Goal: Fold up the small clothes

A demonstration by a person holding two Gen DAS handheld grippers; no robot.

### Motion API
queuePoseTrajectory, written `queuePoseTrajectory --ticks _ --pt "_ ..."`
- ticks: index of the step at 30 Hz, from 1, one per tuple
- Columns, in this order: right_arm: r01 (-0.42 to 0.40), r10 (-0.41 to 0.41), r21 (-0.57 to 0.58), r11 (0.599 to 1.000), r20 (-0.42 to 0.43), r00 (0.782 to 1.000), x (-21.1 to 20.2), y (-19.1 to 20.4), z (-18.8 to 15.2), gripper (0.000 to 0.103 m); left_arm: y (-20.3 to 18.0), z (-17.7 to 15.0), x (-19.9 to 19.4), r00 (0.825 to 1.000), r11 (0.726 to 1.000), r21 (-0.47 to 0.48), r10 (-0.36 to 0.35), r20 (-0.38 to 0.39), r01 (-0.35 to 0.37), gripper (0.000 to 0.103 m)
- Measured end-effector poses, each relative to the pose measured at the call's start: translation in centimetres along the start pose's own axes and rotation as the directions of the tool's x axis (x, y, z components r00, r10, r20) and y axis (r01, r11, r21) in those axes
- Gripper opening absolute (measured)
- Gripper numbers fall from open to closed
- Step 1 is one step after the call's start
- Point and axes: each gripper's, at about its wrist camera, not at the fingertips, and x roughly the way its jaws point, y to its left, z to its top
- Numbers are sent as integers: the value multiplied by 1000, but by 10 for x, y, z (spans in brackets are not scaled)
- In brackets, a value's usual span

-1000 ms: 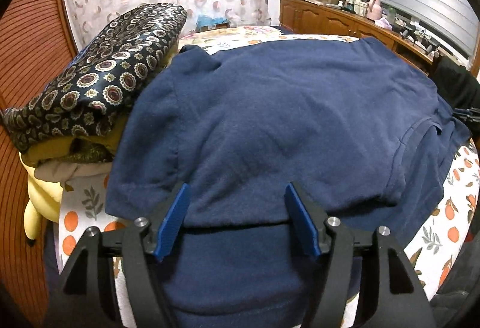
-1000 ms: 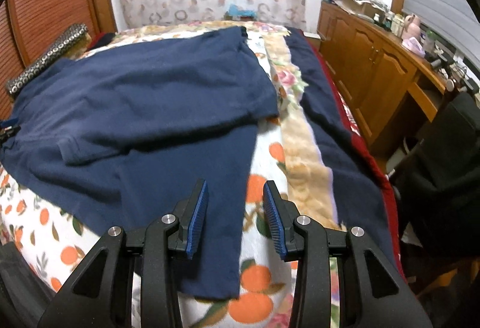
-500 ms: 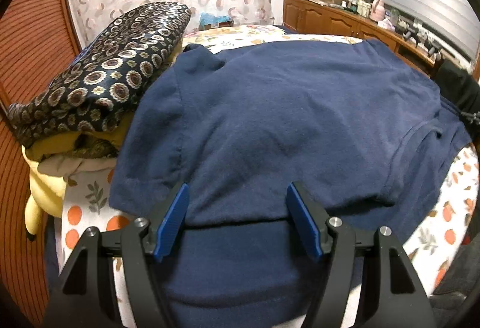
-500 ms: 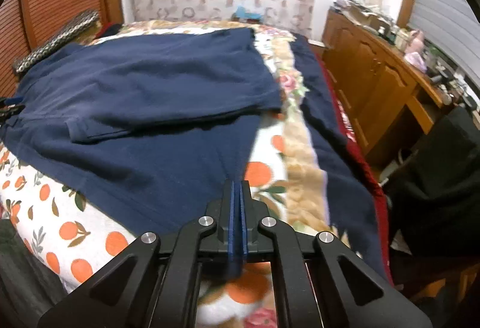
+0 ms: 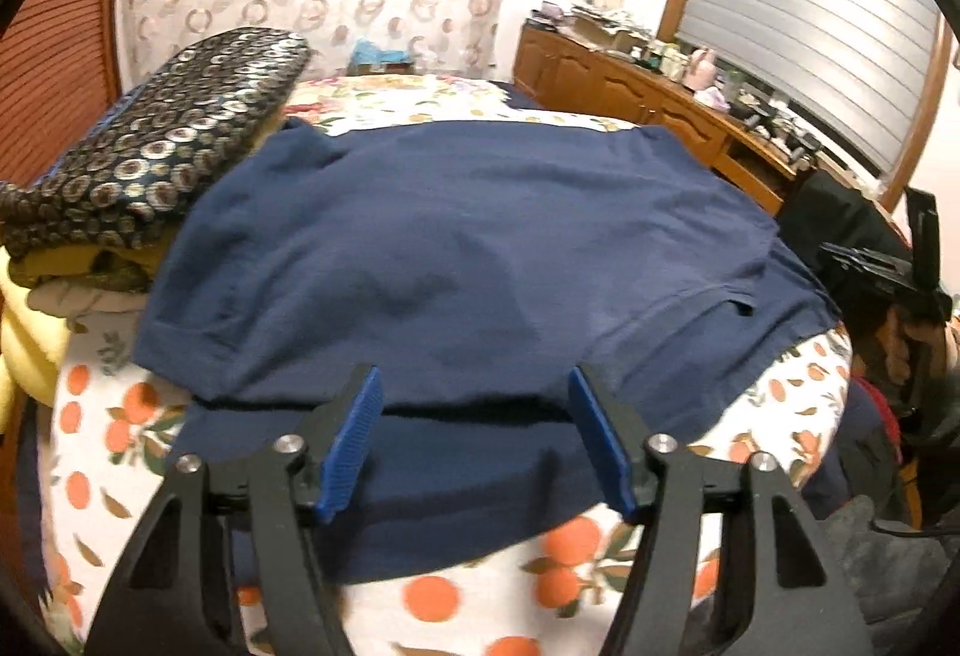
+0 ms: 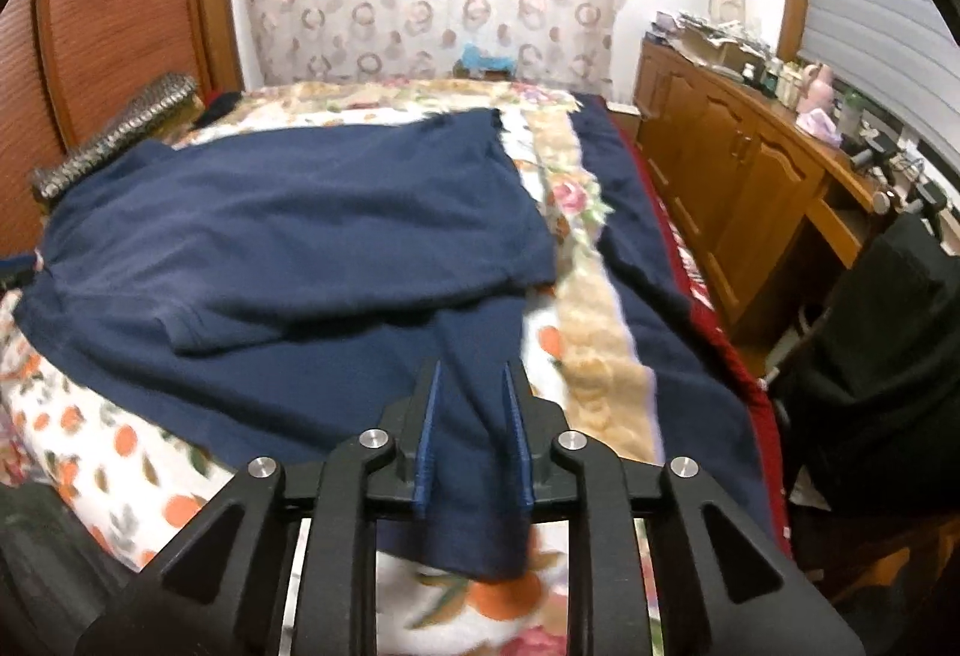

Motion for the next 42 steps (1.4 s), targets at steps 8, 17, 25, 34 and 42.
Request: queuePoseTrajectory --ticks 8,17,25,34,42 --pt "-142 142 6 990 5 990 22 45 7 29 -20 -10 17 997 998 -19 -53 -53 52 39" --pt "-232 231 -1 973 -49 972 47 90 6 30 -30 -12 32 993 997 -32 -74 -89 72 39" --pt "-229 228 -3 973 -72 971 52 107 0 31 -26 -4 41 993 995 -62 -86 -77 82 38" --pt "-213 211 -20 977 -69 975 57 119 4 40 -23 -3 45 996 996 -63 -60 -64 56 21" --pt "-174 171 -79 981 -47 984 55 121 2 9 -33 -3 33 999 998 -28 -49 -15 48 9"
